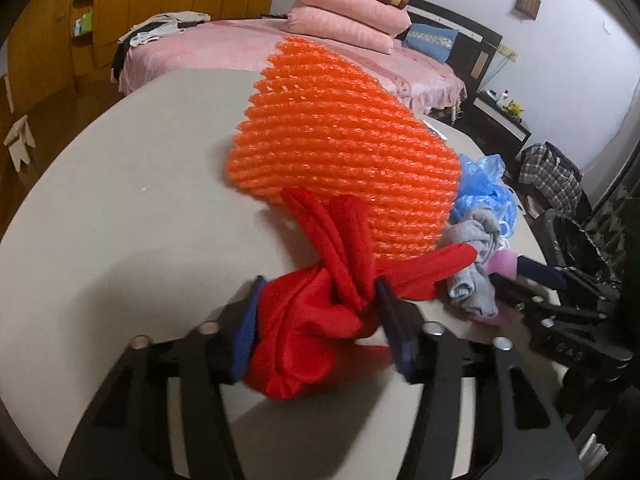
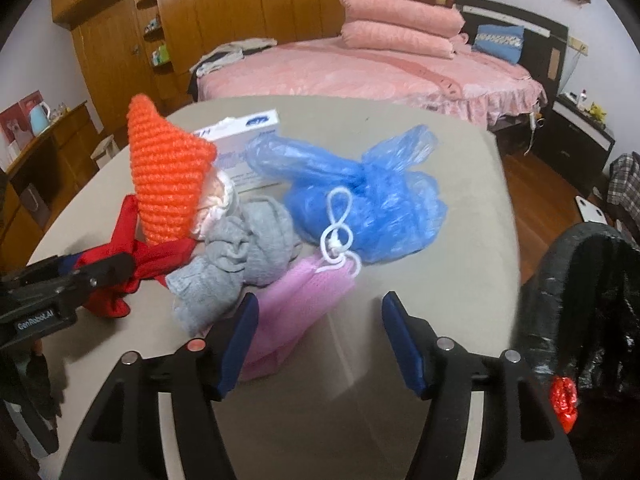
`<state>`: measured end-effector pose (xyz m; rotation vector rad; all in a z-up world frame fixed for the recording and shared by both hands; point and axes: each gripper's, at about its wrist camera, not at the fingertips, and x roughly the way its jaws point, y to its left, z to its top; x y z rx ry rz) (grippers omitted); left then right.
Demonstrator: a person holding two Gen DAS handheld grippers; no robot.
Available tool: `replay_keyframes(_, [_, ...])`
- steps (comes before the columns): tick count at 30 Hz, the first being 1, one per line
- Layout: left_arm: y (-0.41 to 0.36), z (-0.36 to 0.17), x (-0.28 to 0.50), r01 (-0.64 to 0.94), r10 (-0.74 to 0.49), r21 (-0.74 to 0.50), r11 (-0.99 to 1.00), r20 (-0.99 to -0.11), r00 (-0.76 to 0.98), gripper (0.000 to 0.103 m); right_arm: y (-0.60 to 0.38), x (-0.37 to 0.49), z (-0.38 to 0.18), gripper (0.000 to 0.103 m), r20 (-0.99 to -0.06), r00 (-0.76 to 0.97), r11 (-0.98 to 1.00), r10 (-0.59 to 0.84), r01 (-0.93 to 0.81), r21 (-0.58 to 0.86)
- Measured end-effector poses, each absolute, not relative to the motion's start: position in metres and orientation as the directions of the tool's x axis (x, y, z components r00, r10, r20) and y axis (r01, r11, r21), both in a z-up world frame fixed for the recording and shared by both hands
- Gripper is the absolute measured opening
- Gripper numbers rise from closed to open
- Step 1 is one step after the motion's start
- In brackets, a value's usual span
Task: Collect trash
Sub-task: 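Grasp the red glove with the left tool while the right tool grasps the pink mesh bag, then carry both tools over the bin and open them, dropping glove and pink bag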
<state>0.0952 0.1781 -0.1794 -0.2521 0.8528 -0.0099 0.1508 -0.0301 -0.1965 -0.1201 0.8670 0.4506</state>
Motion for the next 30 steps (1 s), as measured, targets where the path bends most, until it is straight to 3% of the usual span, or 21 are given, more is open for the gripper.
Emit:
replay_keyframes(1, [0.176, -0.180, 0.096, -0.089, -0.107, -0.218, 0.972, -0.745, 0.659, 0.044, -0.028, 0.150, -0.197, 0.057, -0.761, 0.555, 0.896, 0.336, -0.436, 0.077])
replay_keyframes(3, [0.172, -0.180, 0.096, -0.071, -0.121, -0.221, 0.973, -0.743, 0.658, 0.026, -0.022, 0.148, -0.198, 0.042, -0.761, 0.539, 0.881, 0.361, -0.466, 0.088])
replay_keyframes(8, [0.165, -0.177, 0.093, -0.076, -0.106, -0.210, 0.975, -0.735, 0.670, 0.016, -0.018, 0.144, -0.196, 0.017, -0.749, 0.538, 0.871, 0.386, -0.481, 0.103])
replay_keyframes(30, [0.143, -0.100, 0.052, -0.038, -0.109, -0.231, 0.972, -0.589, 0.801, 0.015, -0.059, 0.116, -0.123, 0.015, -0.619, 0.647, 0.877, 0.446, -0.455, 0.156])
